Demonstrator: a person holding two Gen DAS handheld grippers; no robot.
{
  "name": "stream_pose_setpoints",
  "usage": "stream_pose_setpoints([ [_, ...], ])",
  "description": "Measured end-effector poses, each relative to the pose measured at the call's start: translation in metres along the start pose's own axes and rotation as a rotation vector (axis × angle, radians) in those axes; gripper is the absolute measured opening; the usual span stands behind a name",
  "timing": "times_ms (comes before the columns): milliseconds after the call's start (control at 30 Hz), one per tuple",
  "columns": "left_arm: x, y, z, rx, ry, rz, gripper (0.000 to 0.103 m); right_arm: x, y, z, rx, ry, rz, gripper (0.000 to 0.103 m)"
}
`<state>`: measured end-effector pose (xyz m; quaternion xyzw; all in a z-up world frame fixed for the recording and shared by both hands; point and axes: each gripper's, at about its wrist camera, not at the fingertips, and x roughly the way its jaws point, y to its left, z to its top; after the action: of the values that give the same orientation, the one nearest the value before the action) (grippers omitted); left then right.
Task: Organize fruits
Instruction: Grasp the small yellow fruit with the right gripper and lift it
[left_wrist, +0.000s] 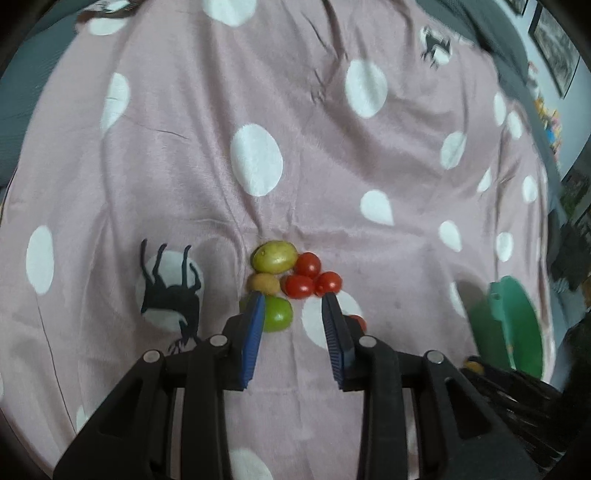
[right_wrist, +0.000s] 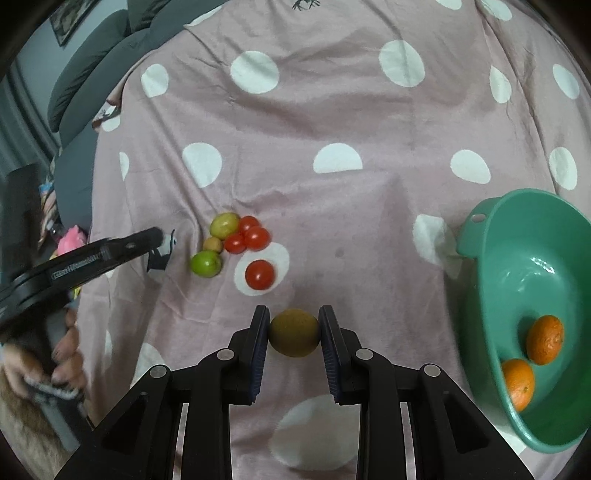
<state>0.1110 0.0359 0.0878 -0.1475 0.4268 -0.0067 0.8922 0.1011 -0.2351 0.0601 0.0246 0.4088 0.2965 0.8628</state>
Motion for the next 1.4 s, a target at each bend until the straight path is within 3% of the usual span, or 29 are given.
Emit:
stream_pose_setpoints([
  [300, 0.061, -0.012, 0.02, 0.085, 0.132, 0.144, 0.028, -0.004, -0.007, 0.003, 0.014, 0.001, 0.025, 0.029],
  [533, 0.083, -0.003, 0.023, 0.061, 0.169, 0.156, 0.023, -0.006, -0.01, 0.005, 0.026, -0.004, 0.037, 0.029],
  [733, 0.095, 0.004, 0.025, 0.057, 0.16, 0.228, 0.024, -0.008, -0.012, 0.005, 0.034, -0.007, 0.042, 0.029],
  [900, 0.1, 0.017, 0.031, 0.001, 0.159, 0.199, 0.024, -0.007, -0.011, 0.005, 0.035, -0.001, 0.047, 0.029],
  [1133, 0.099, 0.027, 0.033, 0.008, 0.128, 0.208, 0.023, -0.006, -0.011, 0.005, 0.034, 0.003, 0.052, 0.029],
  [1400, 0.083, 0.014, 0.019, -0.02, 0.079, 0.179, 0.023, -0.012, -0.016, 0.006, 0.047, -0.017, 0.05, 0.029],
])
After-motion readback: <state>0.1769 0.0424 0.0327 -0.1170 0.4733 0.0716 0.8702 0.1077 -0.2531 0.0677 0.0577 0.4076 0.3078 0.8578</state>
